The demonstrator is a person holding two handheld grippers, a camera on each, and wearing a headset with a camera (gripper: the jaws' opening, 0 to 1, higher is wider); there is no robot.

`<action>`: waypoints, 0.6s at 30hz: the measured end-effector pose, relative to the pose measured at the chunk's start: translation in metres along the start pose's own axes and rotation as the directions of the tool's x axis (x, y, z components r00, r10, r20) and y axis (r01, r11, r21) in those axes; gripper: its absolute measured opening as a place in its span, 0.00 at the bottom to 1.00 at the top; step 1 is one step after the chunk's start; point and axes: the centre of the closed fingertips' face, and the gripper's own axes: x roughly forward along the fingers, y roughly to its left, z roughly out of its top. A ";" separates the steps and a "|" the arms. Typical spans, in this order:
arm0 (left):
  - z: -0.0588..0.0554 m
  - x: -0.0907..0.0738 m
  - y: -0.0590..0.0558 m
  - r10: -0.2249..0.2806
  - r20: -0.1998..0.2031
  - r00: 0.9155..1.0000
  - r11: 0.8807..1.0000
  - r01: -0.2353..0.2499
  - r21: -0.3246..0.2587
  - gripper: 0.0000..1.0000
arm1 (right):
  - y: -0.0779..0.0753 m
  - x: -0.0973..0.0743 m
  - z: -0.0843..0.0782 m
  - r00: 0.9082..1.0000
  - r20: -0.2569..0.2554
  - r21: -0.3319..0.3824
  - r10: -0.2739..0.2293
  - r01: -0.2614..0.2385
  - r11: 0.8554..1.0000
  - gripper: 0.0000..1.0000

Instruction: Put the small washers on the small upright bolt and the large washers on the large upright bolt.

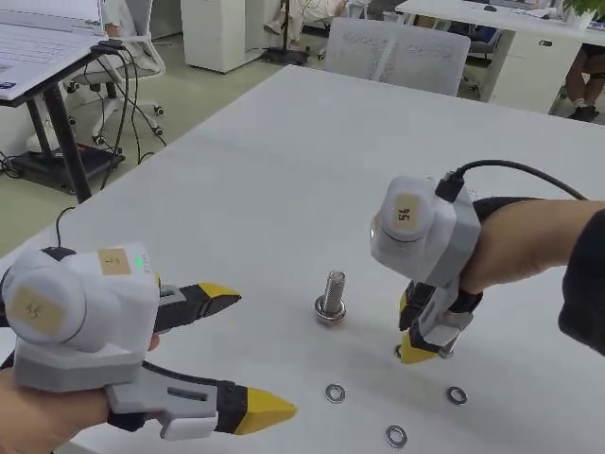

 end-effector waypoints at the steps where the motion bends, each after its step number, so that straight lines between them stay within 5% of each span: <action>1: 0.000 0.000 0.000 -0.001 0.001 1.000 1.000 0.001 -0.001 0.79 | 0.000 0.001 -0.001 1.000 0.000 0.003 0.001 -0.001 1.000 0.26; 18: 0.001 0.000 0.000 -0.002 0.000 1.000 1.000 0.002 -0.005 0.79 | 0.001 0.008 -0.005 1.000 -0.011 -0.008 -0.003 0.002 1.000 0.21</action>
